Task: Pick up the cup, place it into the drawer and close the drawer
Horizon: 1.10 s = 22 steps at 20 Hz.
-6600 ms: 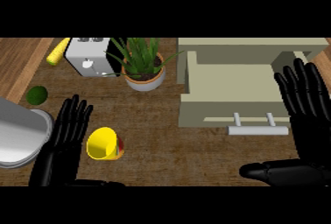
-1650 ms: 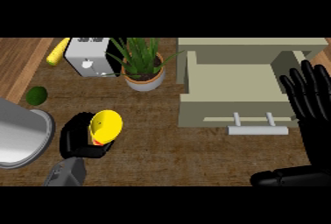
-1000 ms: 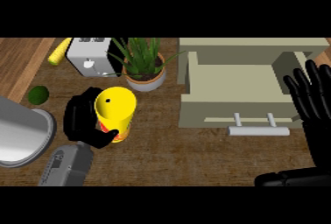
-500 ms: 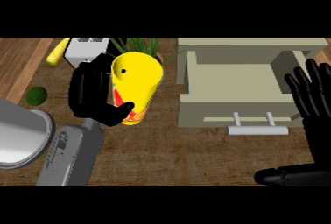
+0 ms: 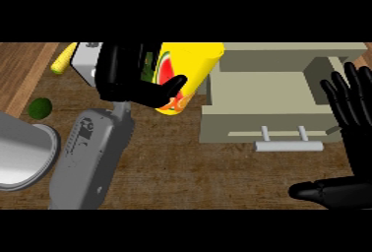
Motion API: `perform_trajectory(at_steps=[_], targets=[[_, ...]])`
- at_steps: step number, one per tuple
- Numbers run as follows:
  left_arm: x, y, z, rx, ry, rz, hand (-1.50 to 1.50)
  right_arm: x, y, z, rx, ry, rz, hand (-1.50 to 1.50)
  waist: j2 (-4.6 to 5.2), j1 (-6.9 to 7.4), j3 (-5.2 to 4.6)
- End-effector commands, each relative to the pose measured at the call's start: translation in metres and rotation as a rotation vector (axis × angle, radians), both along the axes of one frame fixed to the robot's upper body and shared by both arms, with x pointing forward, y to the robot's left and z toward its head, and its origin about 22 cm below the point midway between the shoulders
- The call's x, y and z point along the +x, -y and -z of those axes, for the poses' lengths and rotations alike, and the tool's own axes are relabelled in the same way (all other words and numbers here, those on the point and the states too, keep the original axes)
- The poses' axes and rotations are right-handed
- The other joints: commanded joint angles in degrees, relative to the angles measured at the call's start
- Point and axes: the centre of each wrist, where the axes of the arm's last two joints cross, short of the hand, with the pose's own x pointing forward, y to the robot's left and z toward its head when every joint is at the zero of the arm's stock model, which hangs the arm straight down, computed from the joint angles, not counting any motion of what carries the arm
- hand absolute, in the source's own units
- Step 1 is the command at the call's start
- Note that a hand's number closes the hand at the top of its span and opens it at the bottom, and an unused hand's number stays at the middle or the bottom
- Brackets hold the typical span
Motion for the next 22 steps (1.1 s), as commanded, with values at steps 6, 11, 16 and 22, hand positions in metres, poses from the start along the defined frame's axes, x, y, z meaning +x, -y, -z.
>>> perform_trajectory(at_steps=[6,11,16,22], targets=[[0.031,0.049,-0.04,0.08,-0.042,0.009,1.5,0.005,0.008,-0.01,-0.005,-0.004,0.008,-1.5,0.1,-0.3,0.0],[0.052,0.058,-0.023,0.115,-0.056,-0.01,1.5,-0.005,-0.012,0.002,-0.004,0.003,0.004,-1.5,0.19,-0.67,-0.01],[0.057,0.083,-0.027,0.121,-0.11,-0.015,1.5,-0.008,0.003,-0.002,-0.013,-0.007,-0.014,-1.5,0.24,-1.47,0.0],[0.07,0.09,-0.011,0.151,-0.137,-0.041,1.5,0.015,0.009,0.007,0.001,0.014,-0.005,-1.5,0.62,-1.97,0.03]])
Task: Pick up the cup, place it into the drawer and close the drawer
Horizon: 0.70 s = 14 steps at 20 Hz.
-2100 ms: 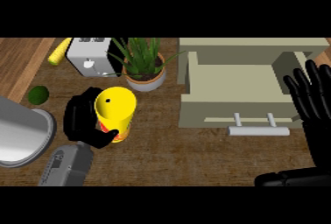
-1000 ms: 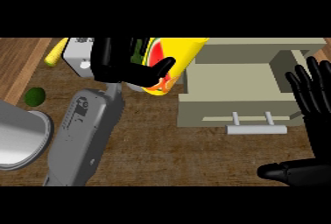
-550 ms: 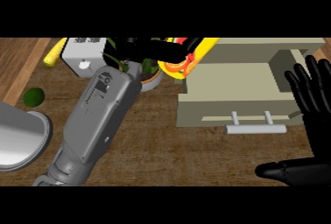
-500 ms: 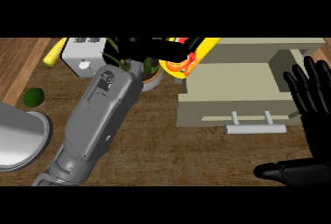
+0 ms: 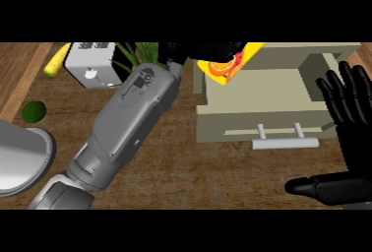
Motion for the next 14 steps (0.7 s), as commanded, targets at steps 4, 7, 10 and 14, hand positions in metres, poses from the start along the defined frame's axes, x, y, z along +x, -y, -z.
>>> perform_trajectory(at_steps=[4,7,10,14], targets=[[0.005,0.02,0.007,0.07,-0.05,-0.022,1.5,-0.002,-0.009,0.004,-0.014,0.0,-0.006,-1.5,0.16,-1.27,0.02],[0.013,0.021,0.003,0.098,-0.06,-0.011,1.5,0.008,0.002,0.007,-0.023,-0.003,-0.026,-1.5,0.5,-1.68,0.05],[0.011,0.024,0.012,0.151,-0.042,-0.034,1.5,0.004,-0.005,-0.009,-0.012,0.016,-0.065,-1.5,0.56,-2.85,0.05],[0.011,0.026,0.014,0.173,-0.068,-0.014,1.5,0.002,-0.016,-0.003,-0.016,0.005,-0.057,-1.5,0.82,-3.7,0.05]])
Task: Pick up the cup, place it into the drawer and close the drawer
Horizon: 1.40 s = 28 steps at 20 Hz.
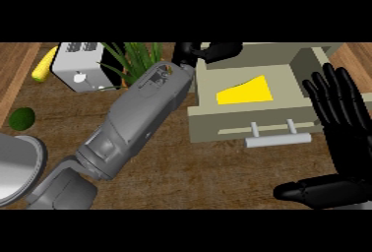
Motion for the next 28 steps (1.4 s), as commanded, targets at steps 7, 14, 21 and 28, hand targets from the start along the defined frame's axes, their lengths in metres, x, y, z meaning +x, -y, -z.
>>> perform_trajectory(at_steps=[7,14,21,28], targets=[[0.0,0.009,0.005,0.204,0.007,-0.07,-1.5,0.01,-0.002,-0.006,0.013,0.011,-0.042,-1.5,0.58,-2.36,0.09],[-0.008,0.011,0.014,0.1,-0.021,-0.018,-1.5,0.012,0.0,-0.005,0.034,0.024,-0.08,-1.5,0.7,-2.37,0.05],[-0.012,0.018,-0.002,-0.091,0.047,0.049,-1.5,-0.015,0.016,-0.003,0.081,-0.012,-0.091,-1.5,-0.44,0.47,-0.03],[-0.013,0.012,-0.007,-0.197,0.004,0.095,-1.5,-0.004,0.029,-0.003,0.036,0.012,-0.122,1.5,-1.08,4.5,-0.05]])
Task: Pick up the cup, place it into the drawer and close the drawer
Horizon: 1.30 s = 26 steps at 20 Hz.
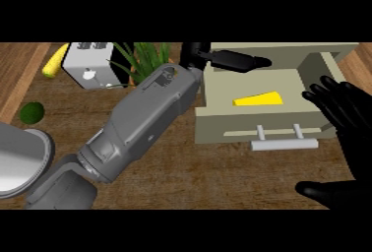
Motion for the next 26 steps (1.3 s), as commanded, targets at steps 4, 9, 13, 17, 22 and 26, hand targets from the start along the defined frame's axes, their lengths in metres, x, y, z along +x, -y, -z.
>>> perform_trajectory(at_steps=[4,9,13,17,22,26], targets=[[-0.004,-0.019,-0.017,-0.108,-0.002,-0.029,-1.5,-0.008,0.013,-0.014,-0.197,0.011,-0.037,1.5,-1.06,3.19,-0.07],[-0.01,-0.069,0.0,-0.159,-0.042,-0.098,-1.5,-0.01,0.012,-0.014,-0.327,0.016,-0.003,1.5,-1.12,4.15,-0.07],[-0.021,-0.121,0.018,-0.185,-0.056,-0.133,-1.5,-0.017,0.019,0.0,-0.435,-0.003,-0.025,1.5,-0.89,3.93,-0.03],[-0.046,-0.17,0.028,-0.165,-0.088,-0.142,-1.5,-0.016,-0.001,0.008,-0.46,-0.035,0.006,1.5,-0.83,4.3,-0.04],[-0.08,-0.206,0.044,-0.206,-0.097,-0.15,-1.5,-0.004,-0.012,0.025,-0.546,-0.047,0.035,1.5,-0.63,3.73,-0.02],[-0.098,-0.236,0.05,-0.21,-0.117,-0.148,-1.5,-0.001,-0.008,0.021,-0.763,0.015,0.01,1.5,-0.69,4.03,-0.03]])
